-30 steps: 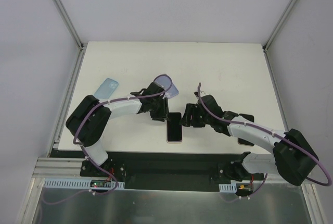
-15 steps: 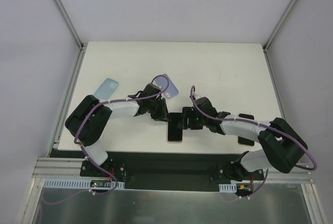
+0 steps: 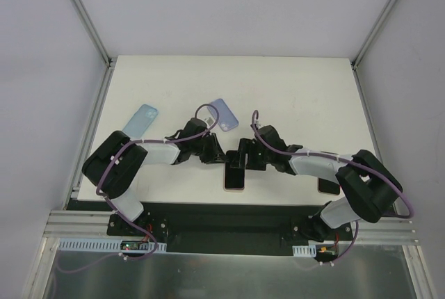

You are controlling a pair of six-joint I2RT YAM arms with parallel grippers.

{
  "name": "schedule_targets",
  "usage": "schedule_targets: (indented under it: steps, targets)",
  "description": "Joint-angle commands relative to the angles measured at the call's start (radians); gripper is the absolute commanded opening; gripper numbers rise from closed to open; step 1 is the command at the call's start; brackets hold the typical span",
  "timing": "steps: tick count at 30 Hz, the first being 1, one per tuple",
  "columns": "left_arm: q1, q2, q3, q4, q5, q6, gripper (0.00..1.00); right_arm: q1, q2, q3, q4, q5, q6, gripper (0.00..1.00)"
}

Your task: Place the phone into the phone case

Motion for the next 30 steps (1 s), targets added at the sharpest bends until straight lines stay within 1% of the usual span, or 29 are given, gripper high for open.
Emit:
schedule_targets:
  steps: [1, 5, 8, 11, 14, 19, 20, 23, 27, 30]
  targets:
    - [-0.034, 0.019, -0.048, -0.031, 0.136, -0.047, 0.17, -0.004, -0.005, -0.002, 0.250, -0.223, 0.098, 0.69]
    - [-0.034, 0.017, -0.056, -0.020, 0.136, -0.050, 0.17, -0.015, -0.033, -0.025, 0.331, -0.263, 0.119, 0.68]
    - [-0.035, 0.014, -0.066, -0.003, 0.139, -0.056, 0.17, -0.024, -0.047, -0.045, 0.362, -0.277, 0.125, 0.67]
    - [-0.034, 0.014, -0.071, 0.009, 0.143, -0.060, 0.16, -0.041, -0.047, -0.081, 0.463, -0.324, 0.153, 0.67]
    - [-0.035, 0.014, -0.073, 0.021, 0.151, -0.065, 0.16, -0.050, -0.044, -0.097, 0.531, -0.355, 0.177, 0.66]
    - [-0.034, -0.001, -0.085, 0.058, 0.173, -0.079, 0.16, -0.056, -0.018, -0.101, 0.557, -0.381, 0.193, 0.65]
    - [-0.034, -0.003, -0.088, 0.066, 0.177, -0.082, 0.15, -0.056, -0.002, -0.109, 0.613, -0.392, 0.208, 0.66]
    - [-0.034, -0.009, -0.089, 0.073, 0.183, -0.087, 0.14, -0.063, 0.025, -0.129, 0.696, -0.423, 0.257, 0.65]
    - [-0.034, -0.009, -0.083, 0.081, 0.203, -0.090, 0.12, -0.075, 0.039, -0.140, 0.723, -0.421, 0.270, 0.65]
    - [-0.035, -0.014, -0.100, 0.112, 0.214, -0.108, 0.08, -0.084, 0.050, -0.149, 0.749, -0.421, 0.288, 0.65]
